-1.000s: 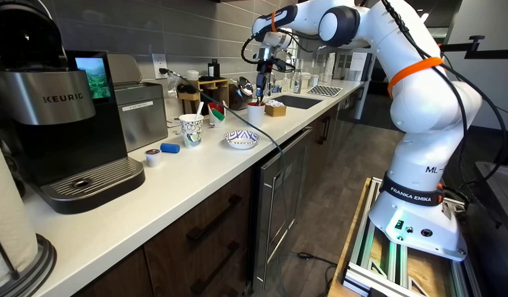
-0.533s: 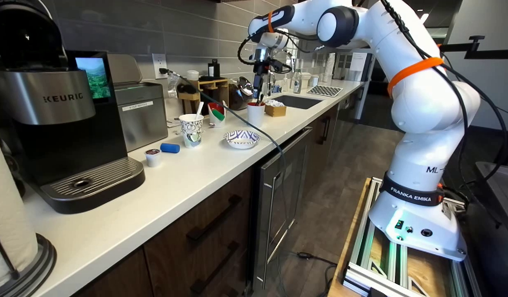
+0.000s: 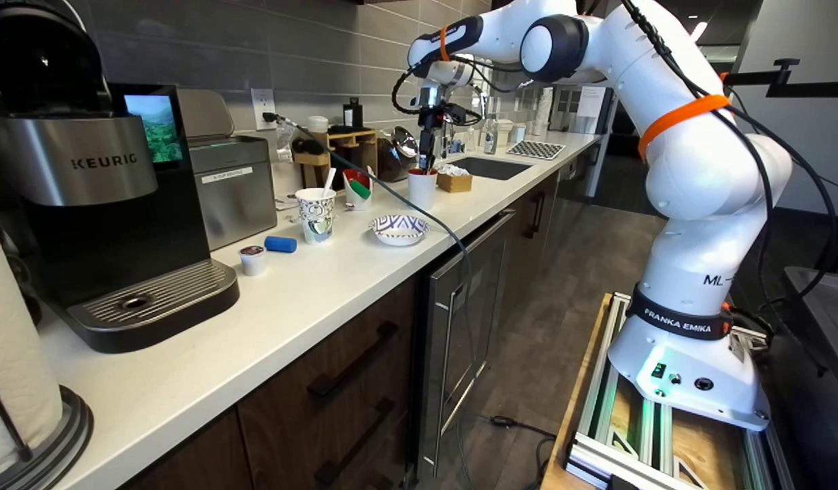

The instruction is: Pick up the marker from the cup and put it in the other cup

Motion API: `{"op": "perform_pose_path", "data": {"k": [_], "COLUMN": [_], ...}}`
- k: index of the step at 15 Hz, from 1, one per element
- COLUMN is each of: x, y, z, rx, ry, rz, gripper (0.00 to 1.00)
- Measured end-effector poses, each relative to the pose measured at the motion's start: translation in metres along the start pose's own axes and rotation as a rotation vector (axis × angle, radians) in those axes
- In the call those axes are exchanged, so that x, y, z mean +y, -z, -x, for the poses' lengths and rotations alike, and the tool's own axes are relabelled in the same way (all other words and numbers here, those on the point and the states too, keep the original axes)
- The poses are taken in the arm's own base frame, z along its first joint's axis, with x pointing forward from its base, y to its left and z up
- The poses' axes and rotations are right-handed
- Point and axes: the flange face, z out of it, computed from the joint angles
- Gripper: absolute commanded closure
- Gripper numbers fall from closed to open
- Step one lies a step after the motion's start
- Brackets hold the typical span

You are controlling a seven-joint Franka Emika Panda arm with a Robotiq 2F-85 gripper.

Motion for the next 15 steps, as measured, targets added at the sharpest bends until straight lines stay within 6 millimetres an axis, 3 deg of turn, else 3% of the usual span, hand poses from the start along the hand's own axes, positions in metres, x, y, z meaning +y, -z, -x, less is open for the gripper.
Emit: {"op": "perform_pose_path", "data": {"k": [4,11,12,13,15], "x": [0.0018,0.0045,0.0044,0.0044,0.0041], "y": [-0.0011,0.0006,0.0008,0.0013,0.003], "z": [0.0017,0.0047,0.0046,0.0045,0.0042], "rx": [-0.007,-0.009,-0.009,-0.008,-0.006], "ry": [-0.006,-0.033,-0.033,-0.033,-0.033], "rz": [0.003,0.01,0.01,0.011,0.013], "gripper": [0.99,0.95,0.84,0.95,0.95]}}
